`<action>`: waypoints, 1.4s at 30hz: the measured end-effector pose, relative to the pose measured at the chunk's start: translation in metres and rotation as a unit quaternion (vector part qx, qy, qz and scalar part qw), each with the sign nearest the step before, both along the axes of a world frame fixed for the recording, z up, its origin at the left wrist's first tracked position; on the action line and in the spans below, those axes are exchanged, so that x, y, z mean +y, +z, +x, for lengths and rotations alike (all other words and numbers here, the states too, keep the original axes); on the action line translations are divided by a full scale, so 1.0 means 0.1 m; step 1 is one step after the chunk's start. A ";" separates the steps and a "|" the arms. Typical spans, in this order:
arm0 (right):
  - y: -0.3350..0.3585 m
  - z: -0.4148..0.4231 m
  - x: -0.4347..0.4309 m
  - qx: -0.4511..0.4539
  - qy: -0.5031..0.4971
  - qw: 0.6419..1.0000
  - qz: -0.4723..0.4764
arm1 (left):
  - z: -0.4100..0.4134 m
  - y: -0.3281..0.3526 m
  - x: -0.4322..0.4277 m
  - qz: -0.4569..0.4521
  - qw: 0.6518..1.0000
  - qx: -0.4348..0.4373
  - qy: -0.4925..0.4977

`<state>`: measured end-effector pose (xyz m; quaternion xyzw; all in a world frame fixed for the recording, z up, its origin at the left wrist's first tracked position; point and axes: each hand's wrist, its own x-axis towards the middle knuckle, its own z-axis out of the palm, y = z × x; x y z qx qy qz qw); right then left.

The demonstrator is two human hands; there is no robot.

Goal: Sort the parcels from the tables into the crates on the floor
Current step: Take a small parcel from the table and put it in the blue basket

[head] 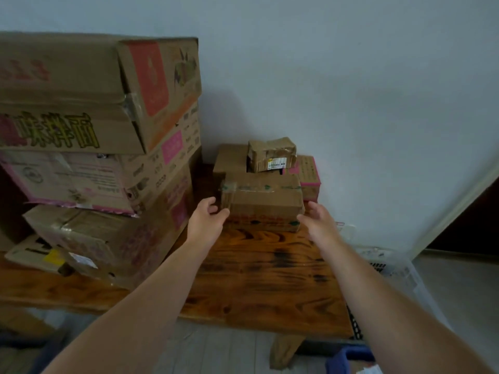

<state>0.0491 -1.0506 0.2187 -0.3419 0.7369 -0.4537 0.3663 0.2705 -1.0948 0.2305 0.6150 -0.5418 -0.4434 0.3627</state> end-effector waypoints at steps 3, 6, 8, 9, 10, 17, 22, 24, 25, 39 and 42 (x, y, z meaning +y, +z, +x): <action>-0.15 -0.12 -0.23 -0.005 -0.019 1.000 0.024 | -0.08 -0.12 -0.21 0.036 0.999 0.001 0.007; -0.28 -0.23 -0.46 -0.014 -0.024 0.998 0.050 | -0.17 -0.21 -0.45 0.060 0.998 -0.020 0.011; -0.36 -0.30 -0.59 -0.024 -0.011 0.997 0.070 | -0.22 -0.25 -0.61 0.077 0.997 -0.019 0.015; -0.40 -0.35 -0.68 -0.037 -0.005 0.996 0.075 | -0.25 -0.28 -0.71 0.085 0.996 -0.019 0.016; -0.44 -0.39 -0.74 -0.050 -0.001 0.996 0.079 | -0.28 -0.30 -0.78 0.092 0.995 -0.021 0.017; -0.67 -0.51 -1.06 -0.075 0.030 0.991 0.103 | -0.41 -0.53 -1.17 0.150 0.988 -0.012 0.018; -0.80 -0.51 -1.14 -0.079 0.006 0.991 0.104 | -0.45 -0.61 -1.23 0.177 0.984 0.004 -0.016; -0.82 -0.51 -1.15 -0.083 0.000 0.992 0.096 | -0.44 -0.61 -1.24 0.177 0.984 0.013 -0.031; -0.82 -0.50 -1.14 -0.091 -0.004 0.992 0.092 | -0.43 -0.61 -1.24 0.177 0.983 0.016 -0.038; -0.36 -0.67 -0.77 -0.132 -0.045 0.989 -0.048 | -0.31 -0.30 -1.17 0.075 0.987 0.069 -0.125; -0.29 -0.69 -0.76 -0.093 -0.080 0.991 -0.059 | -0.30 -0.28 -1.18 0.053 0.991 0.065 -0.104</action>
